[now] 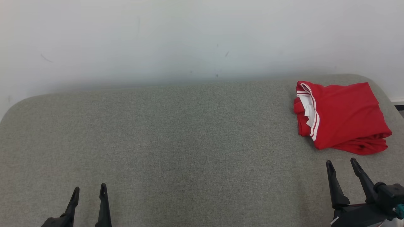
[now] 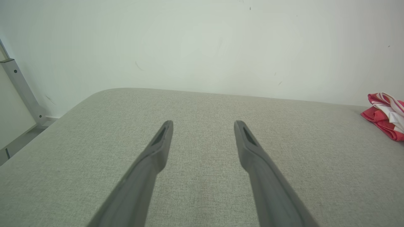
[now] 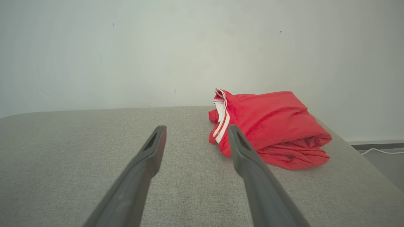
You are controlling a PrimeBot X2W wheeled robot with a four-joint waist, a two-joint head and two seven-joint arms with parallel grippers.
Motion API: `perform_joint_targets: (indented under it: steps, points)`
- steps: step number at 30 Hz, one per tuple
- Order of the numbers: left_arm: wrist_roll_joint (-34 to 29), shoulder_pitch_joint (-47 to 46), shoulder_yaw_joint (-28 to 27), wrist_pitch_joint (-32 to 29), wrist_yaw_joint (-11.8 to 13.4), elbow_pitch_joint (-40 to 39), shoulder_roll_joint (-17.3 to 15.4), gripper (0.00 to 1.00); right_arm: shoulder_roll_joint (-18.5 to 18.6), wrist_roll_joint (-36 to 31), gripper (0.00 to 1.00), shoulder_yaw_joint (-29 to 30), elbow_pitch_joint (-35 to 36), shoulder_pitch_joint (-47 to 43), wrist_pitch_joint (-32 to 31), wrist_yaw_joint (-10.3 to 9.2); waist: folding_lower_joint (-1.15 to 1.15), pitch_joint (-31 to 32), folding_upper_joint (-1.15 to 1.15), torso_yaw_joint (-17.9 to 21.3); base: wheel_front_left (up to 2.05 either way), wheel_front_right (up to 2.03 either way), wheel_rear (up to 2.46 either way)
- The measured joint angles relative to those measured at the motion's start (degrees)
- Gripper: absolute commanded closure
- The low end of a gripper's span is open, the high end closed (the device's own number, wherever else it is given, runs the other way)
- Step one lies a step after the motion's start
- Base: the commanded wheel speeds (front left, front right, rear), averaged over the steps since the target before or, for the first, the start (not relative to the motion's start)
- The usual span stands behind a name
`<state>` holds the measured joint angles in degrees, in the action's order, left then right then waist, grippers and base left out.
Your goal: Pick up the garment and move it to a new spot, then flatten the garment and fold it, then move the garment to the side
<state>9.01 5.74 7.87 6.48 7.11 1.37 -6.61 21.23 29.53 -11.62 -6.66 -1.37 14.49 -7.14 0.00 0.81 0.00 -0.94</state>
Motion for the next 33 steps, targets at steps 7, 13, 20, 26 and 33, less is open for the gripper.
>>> perform_joint_targets:
  steps: [7,13,20,26,33]
  points:
    - [0.0,0.0,-0.4,-0.5,0.0,-0.4,0.4,0.0,-0.8,-1.7,0.0,0.6,0.7,-0.7,0.0,0.0,0.0,-0.2,0.0,-0.3,0.0,0.0,0.0]
    - [0.0,0.0,-0.2,-0.7,-0.1,0.1,0.6,1.0,-1.5,-2.6,1.0,0.7,0.2,-0.7,-0.1,0.04,0.0,-0.1,0.0,-0.4,0.0,0.0,0.0]
    - [0.3,1.1,0.3,-0.9,-0.1,3.5,1.5,1.0,-4.2,-2.2,1.0,-0.4,-2.7,-3.0,-0.9,0.13,0.0,-0.1,0.0,-0.4,0.0,0.0,0.0]
    - [4.1,0.9,-0.5,-1.5,-1.1,4.1,1.6,1.0,-5.0,1.6,1.0,1.0,-2.9,-2.8,-2.2,0.91,0.0,-0.2,0.0,-0.3,0.0,0.0,0.0]
    - [11.7,0.4,-1.7,-2.7,-2.1,5.3,1.9,1.0,-6.0,6.8,1.0,2.7,-3.7,-2.5,-4.0,2.14,0.0,-0.3,0.0,-0.2,0.0,0.0,0.0]
